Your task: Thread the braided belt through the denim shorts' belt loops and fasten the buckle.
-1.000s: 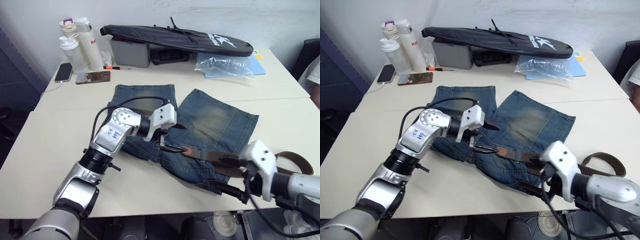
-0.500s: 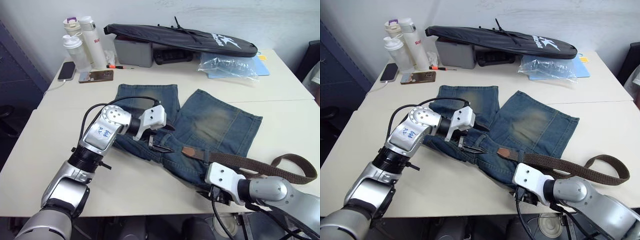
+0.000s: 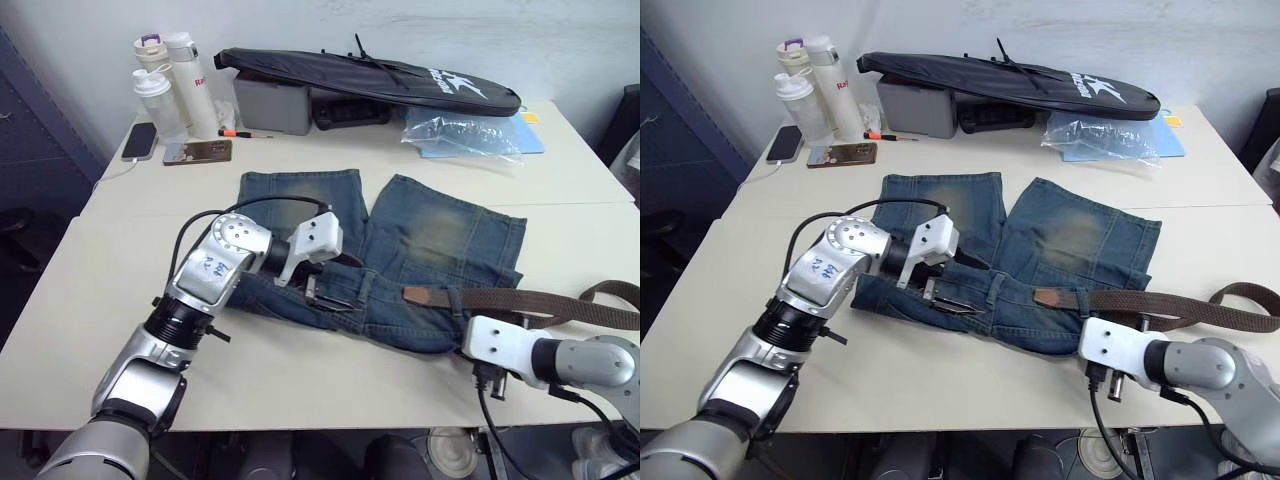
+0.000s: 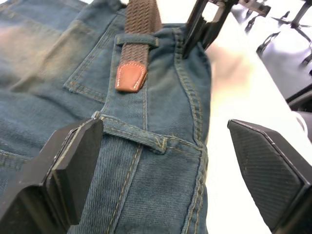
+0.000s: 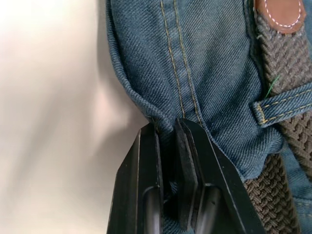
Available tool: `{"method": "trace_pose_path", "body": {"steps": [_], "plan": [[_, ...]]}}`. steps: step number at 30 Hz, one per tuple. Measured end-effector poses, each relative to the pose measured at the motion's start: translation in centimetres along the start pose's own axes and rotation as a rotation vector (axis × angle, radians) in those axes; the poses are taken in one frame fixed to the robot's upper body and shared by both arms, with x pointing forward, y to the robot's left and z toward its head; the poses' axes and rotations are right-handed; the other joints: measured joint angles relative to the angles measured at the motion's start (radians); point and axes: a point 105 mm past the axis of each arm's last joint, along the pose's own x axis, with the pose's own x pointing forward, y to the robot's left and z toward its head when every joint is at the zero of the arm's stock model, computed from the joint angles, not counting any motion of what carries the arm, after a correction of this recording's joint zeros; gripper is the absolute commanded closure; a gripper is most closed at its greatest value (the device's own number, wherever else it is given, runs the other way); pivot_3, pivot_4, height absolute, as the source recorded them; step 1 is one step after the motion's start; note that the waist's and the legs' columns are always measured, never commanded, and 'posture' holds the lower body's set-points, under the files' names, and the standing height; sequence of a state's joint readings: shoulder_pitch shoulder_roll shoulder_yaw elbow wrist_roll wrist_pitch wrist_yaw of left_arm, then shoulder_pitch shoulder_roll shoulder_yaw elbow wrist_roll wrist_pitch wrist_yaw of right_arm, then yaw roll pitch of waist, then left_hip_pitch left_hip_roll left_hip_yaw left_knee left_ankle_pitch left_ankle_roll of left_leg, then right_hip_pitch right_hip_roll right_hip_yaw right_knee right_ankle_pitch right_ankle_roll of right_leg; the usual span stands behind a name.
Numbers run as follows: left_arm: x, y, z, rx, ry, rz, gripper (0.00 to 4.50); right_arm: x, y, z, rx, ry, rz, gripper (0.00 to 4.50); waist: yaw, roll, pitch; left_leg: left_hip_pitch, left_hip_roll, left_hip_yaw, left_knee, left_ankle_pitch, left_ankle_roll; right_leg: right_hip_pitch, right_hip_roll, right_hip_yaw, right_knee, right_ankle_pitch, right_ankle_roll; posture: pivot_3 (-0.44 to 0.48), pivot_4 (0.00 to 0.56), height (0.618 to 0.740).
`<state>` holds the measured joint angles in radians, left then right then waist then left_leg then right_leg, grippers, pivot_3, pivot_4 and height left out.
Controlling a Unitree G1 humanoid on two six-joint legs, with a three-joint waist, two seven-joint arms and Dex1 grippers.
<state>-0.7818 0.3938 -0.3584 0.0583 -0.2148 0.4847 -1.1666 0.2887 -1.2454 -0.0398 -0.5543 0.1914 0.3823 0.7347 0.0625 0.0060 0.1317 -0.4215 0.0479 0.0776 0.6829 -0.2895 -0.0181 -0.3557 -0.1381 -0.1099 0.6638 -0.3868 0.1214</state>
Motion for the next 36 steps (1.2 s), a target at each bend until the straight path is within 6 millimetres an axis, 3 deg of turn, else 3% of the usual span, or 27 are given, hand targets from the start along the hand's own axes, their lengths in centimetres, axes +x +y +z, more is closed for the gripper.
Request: {"method": "trace_pose_path", "body": {"steps": [8,13,17,23,34,35,36], "plan": [[6.0,2.2,4.0,0.170,-0.089,0.025,0.00,0.1,0.0,0.1,0.026,-0.034,-0.016,4.49,0.006,-0.001,0.001,0.000,0.000,0.001,0.001,0.001,0.001,0.000,0.000,0.000,-0.001,0.001,0.001,0.000,0.150,0.645],[9.6,3.7,2.5,0.400,0.055,0.092,0.00,0.3,0.1,0.3,0.044,-0.040,-0.039,4.49,-0.002,-0.001,0.000,0.001,0.001,0.003,0.001,0.001,0.001,-0.002,-0.001,-0.001,-0.001,0.000,0.001,0.000,0.150,0.645],[11.4,3.9,1.2,0.487,0.109,0.102,0.00,0.4,0.1,0.4,0.057,-0.038,-0.055,4.49,-0.008,-0.001,0.000,0.000,0.001,0.003,0.001,0.001,0.001,-0.003,-0.002,-0.001,-0.001,0.000,0.001,0.000,0.150,0.645],[12.7,3.8,0.0,0.545,0.147,0.096,0.00,0.3,0.2,0.4,0.073,-0.031,-0.068,4.49,-0.008,-0.001,0.000,0.000,0.000,0.003,0.001,0.001,0.001,-0.003,-0.002,-0.001,0.000,0.000,0.001,0.000,0.150,0.645],[12.8,3.6,-0.5,0.551,0.157,0.074,0.00,0.3,0.2,0.4,0.091,-0.028,-0.074,4.49,-0.009,-0.001,0.000,0.000,0.000,0.003,0.002,0.001,0.001,-0.003,-0.002,-0.001,0.001,0.000,0.001,0.000,0.150,0.645],[12.8,3.6,-0.5,0.553,0.160,0.073,0.52,0.3,0.2,0.4,0.094,-0.028,-0.075,4.50,-0.009,-0.001,0.000,0.000,0.000,0.003,0.002,0.001,0.001,-0.003,-0.002,-0.001,0.001,0.000,0.001,0.000,0.150,0.645],[12.9,3.5,-0.6,0.557,0.167,0.071,0.76,0.3,0.2,0.4,0.096,-0.027,-0.075,4.50,-0.009,-0.001,0.000,0.000,0.000,0.003,0.002,0.001,0.001,-0.003,-0.002,-0.001,0.001,0.000,0.001,0.000,0.150,0.645]]}}
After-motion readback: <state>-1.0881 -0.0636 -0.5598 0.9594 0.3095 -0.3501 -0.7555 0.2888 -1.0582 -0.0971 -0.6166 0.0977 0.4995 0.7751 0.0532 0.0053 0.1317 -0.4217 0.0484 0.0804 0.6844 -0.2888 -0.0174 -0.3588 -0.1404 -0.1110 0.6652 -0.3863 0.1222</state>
